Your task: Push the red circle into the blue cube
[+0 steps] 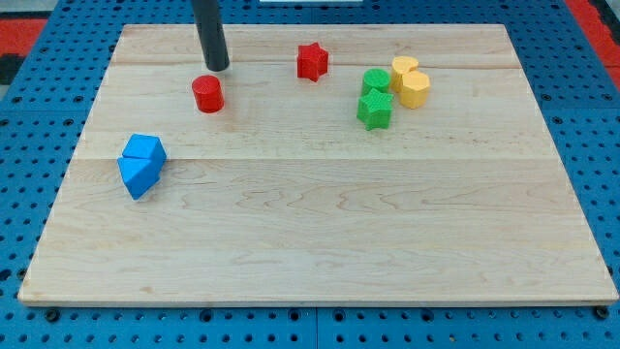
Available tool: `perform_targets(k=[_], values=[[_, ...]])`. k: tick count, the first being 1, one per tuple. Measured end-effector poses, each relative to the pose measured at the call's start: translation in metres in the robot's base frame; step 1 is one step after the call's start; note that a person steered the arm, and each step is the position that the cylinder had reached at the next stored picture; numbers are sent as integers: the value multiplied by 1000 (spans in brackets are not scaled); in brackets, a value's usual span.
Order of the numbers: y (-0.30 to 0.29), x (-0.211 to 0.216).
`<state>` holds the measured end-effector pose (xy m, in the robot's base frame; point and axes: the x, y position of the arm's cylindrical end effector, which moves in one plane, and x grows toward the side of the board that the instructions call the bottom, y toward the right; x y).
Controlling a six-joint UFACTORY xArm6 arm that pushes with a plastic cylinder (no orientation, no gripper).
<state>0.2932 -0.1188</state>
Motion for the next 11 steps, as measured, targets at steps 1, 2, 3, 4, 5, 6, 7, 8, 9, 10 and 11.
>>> perform_targets(k=[1,2,3,4,5,6,7,8,9,10,11], values=[[3,35],[-52,48],[-53,19],[-90,51],[-44,81],[-42,42],[7,89],[-33,111],[-5,79],[87,27],[154,7]])
